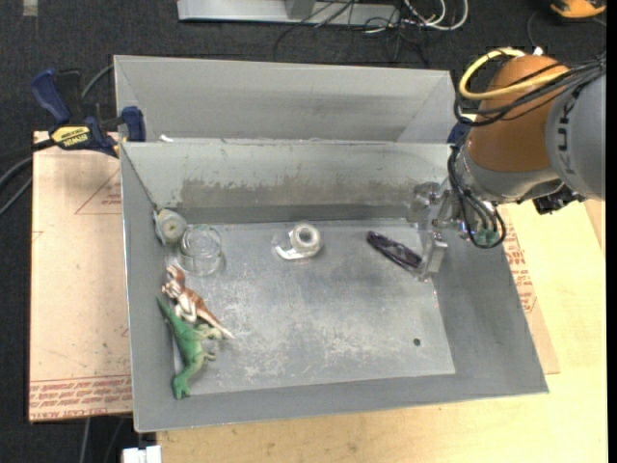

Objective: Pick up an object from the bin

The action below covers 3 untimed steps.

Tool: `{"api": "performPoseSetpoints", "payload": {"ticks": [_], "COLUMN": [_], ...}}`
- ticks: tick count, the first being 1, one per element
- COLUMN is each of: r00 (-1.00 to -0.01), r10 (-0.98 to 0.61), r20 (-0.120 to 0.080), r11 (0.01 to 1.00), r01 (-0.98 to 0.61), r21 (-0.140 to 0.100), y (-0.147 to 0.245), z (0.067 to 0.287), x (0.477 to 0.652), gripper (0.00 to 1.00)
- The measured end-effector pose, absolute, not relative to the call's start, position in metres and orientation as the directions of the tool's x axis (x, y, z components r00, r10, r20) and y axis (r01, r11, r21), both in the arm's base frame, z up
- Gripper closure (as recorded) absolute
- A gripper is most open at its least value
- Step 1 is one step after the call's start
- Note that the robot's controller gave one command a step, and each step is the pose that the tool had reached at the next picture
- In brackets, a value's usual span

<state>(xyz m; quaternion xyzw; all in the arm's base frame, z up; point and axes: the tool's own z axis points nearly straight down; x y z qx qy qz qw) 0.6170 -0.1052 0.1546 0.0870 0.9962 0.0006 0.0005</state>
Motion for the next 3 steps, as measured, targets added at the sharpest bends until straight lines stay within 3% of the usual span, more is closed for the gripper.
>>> {"api": "performPoseSetpoints", "payload": {"ticks": [1, 2, 3], "r00": [-0.988, -0.975, -0.975], "r10": [0.155, 0.220, 0.223], "r20": [-0.004, -0.003, -0.007], "r11": [0.988, 0.975, 0.975], "r01": [0.155, 0.220, 0.223], "r21": [0.001, 0.003, 0.002], "y": [-0.101, -0.100, -0.098], "z": [0.132, 0.096, 0.070], "x": [0.624, 0.618, 0.637], "gripper": [0.00, 0.00, 1.00]}}
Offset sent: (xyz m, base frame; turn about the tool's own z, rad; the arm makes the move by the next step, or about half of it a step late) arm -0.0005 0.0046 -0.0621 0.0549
